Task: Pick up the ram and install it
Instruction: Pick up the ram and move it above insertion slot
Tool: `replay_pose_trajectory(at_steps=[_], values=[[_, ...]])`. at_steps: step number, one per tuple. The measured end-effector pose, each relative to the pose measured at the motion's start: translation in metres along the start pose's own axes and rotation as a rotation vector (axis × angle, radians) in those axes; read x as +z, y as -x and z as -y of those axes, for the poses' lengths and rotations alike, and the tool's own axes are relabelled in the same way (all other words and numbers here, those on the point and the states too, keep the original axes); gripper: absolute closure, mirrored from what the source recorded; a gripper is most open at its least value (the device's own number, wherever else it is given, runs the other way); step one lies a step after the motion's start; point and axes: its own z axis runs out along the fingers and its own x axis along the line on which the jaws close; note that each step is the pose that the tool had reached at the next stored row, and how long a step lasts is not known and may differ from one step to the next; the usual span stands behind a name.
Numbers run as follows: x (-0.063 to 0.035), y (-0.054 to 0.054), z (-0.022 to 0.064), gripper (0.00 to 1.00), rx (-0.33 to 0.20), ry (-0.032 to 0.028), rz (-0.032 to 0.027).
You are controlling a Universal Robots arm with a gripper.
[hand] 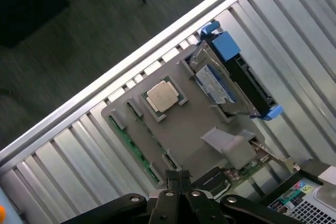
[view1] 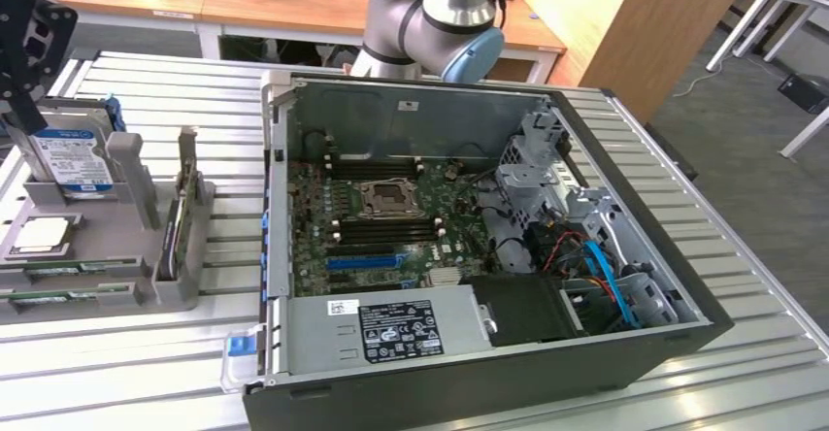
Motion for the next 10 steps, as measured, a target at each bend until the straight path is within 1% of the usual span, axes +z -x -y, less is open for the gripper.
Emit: replay_pose_trajectory(at_steps=[10], values=[[0.0000, 0.0000, 0.0000, 0.90, -0.164, 0.0038, -0.0073]])
